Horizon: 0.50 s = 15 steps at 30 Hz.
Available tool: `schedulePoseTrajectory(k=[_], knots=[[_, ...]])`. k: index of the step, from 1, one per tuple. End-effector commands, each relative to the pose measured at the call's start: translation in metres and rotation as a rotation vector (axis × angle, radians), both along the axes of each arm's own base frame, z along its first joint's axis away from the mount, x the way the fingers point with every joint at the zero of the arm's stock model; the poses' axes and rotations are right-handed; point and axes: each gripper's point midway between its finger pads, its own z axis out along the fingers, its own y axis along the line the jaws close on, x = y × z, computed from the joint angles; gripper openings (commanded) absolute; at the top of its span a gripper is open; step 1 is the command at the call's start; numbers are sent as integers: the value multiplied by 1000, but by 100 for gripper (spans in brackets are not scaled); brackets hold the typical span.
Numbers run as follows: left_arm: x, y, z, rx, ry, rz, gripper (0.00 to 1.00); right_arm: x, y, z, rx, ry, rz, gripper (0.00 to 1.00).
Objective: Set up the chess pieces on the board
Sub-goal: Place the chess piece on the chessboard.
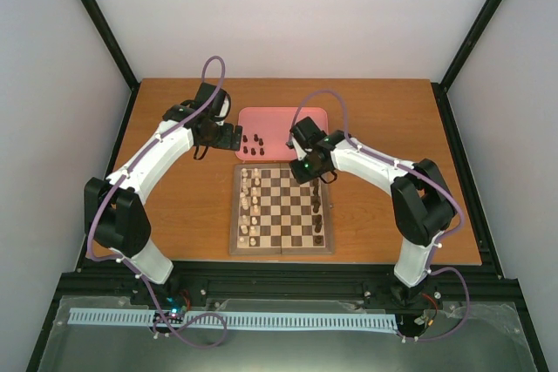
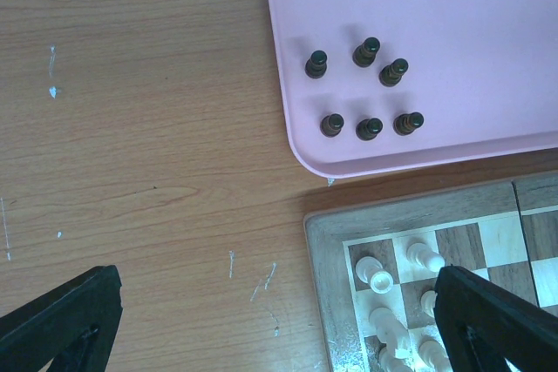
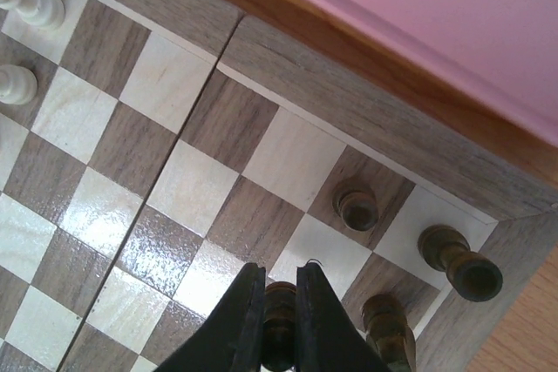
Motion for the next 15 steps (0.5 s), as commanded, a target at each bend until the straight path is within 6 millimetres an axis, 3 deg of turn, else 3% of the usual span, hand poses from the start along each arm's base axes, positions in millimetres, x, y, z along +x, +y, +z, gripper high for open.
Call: schedulePoseTrajectory(k=[1,15], knots=[[2,-2,14,-9,-44,-3,100,-3,0,-5,-5,4,-3,3],[2,-2,13,-7,-40,-2,100,-4,-2,-26,-39,31,7,3]])
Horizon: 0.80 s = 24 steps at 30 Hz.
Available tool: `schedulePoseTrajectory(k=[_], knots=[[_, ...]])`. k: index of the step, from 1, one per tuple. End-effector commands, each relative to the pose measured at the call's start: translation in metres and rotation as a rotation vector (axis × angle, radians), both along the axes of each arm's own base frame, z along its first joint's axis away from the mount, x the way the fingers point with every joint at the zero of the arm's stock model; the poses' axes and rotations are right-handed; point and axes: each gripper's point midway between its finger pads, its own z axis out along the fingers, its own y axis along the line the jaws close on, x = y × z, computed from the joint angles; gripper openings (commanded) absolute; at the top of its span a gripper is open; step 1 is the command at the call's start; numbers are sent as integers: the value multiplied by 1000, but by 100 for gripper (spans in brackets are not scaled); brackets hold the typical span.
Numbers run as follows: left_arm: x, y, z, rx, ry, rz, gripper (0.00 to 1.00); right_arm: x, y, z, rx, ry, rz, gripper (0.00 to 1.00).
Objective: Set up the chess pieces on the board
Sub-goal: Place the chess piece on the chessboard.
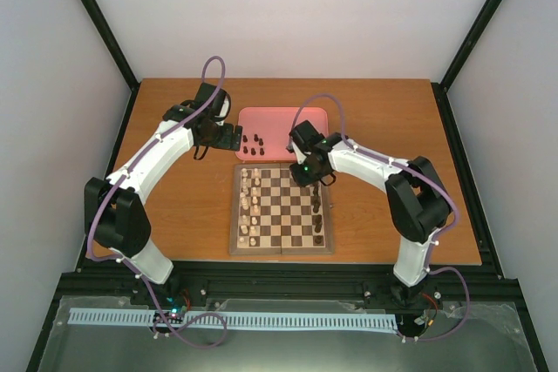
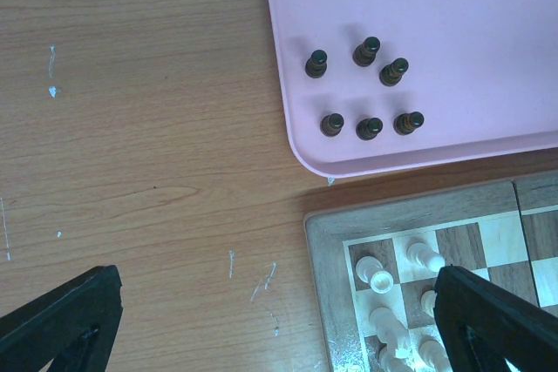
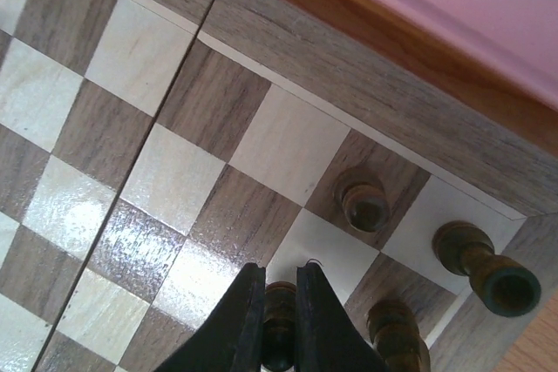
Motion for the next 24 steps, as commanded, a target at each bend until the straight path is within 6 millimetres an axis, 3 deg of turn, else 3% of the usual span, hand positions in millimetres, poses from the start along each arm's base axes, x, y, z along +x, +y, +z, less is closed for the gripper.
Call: schedulePoseTrajectory(k=[1,24], knots=[[2,-2,13,-6,-40,-3,100,2,1,-12,-21,-1,5,3],[3,-2,13,-3,-42,-3,100,21,2,-9,-59,-51,9,4]])
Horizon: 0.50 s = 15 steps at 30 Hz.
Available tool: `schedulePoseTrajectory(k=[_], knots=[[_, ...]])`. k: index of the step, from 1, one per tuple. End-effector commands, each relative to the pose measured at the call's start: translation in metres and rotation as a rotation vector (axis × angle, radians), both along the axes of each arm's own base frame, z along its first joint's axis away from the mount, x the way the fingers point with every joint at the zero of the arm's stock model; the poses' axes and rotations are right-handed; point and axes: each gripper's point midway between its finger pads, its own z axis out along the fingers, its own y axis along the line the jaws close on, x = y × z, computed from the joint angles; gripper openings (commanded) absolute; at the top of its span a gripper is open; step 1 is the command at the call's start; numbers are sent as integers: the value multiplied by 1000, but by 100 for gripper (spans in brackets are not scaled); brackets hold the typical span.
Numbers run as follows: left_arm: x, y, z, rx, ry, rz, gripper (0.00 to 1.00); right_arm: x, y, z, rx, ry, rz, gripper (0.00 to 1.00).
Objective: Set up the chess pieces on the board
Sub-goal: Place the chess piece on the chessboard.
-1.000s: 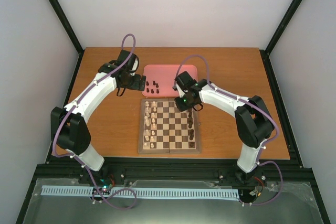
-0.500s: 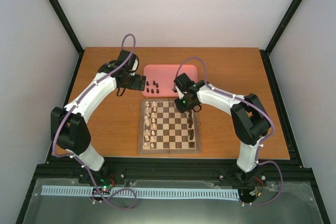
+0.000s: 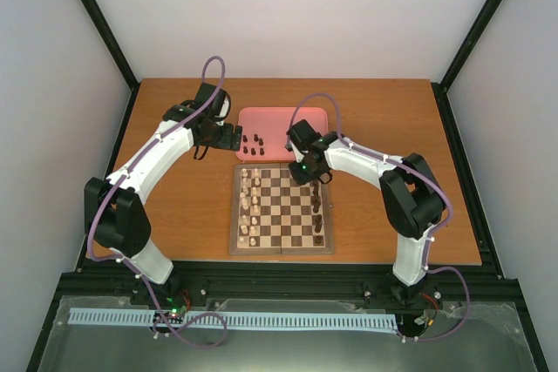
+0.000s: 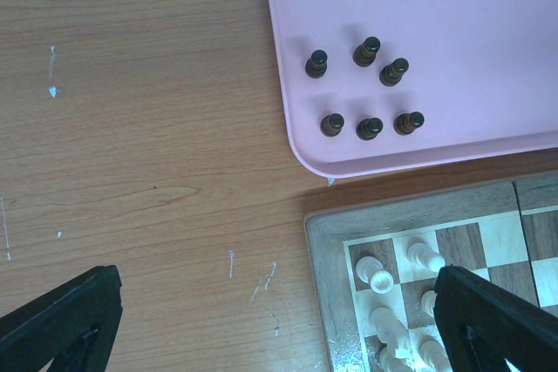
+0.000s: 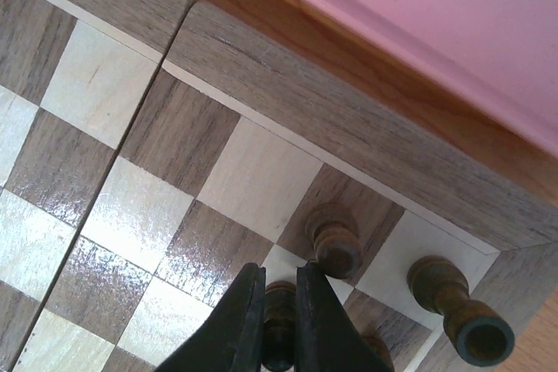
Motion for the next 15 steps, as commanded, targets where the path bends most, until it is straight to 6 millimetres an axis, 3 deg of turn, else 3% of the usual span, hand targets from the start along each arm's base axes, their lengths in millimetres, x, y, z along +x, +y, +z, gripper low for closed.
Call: schedulePoseTrajectory(k=[1,8,11,15], knots=[[3,-2,13,-2,-42,-4,100,9,4,2,-10,-28,11,4],[4,-3,12,-3,-40,-5,100,6,3,0,-11,-18,16,6],[4,-3,11,-4,-37,-5,100,5,0,-1,-26,-19,16,14],[4,-4,10,-7,-33,-6,100,4,-1,0,-23,-18,19,16]])
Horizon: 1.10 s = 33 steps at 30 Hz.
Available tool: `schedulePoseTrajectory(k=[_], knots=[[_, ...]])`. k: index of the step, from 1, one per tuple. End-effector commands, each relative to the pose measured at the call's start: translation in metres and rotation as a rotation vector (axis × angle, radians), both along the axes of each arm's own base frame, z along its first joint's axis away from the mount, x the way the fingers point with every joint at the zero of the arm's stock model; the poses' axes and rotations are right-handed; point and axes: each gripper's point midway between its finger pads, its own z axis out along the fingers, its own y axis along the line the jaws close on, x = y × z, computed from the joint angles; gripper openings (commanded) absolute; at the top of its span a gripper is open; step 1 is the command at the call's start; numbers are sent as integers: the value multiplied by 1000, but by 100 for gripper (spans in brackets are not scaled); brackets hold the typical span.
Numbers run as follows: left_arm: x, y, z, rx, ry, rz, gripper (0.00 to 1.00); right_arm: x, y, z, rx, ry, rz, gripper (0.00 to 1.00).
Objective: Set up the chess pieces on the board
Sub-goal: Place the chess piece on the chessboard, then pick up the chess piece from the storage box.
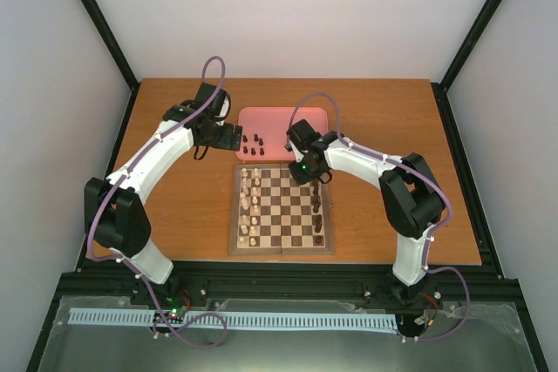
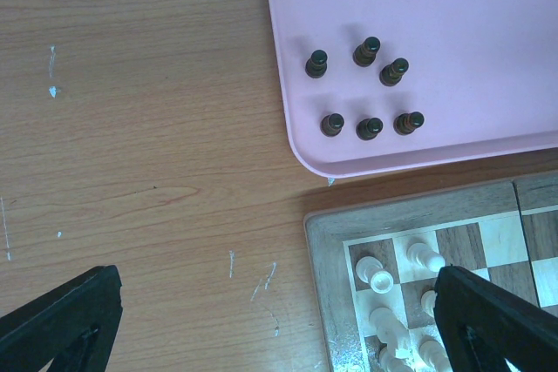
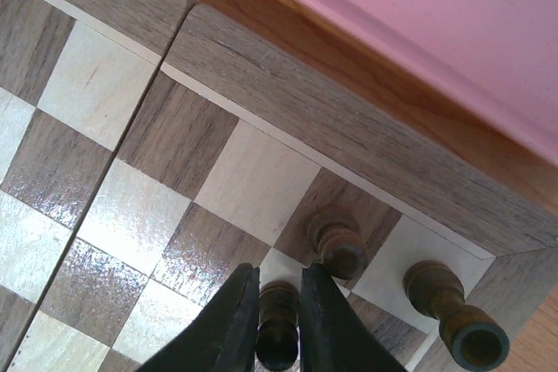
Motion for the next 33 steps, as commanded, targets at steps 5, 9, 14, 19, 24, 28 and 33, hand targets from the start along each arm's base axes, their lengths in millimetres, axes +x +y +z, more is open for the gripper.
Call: schedulePoseTrajectory(k=[5,9,14,19,24,28,33], knots=[[5,-4,10,-8,-31,-6,100,1,1,4,-2,-12,14,21],[4,-4,10,-5,-31,-7,100,2,2,12,7,-21,20,24],[4,-4,9,-7,-29,-6,100,3,4,30,23,-35,20,27],[4,-4,9,-9,-29,-7,100,4,4,48,35,-54,15,31],[5,-5,10,-12,-28,-8,100,6,0,64,26,-80,6,37],[5,-5,10,-14,-29,-8,100,12,-6,77,17,-108,-20,52],[3,-5,11,-15,-31,-8,100,29,-12,80,60,-75,-69,63]])
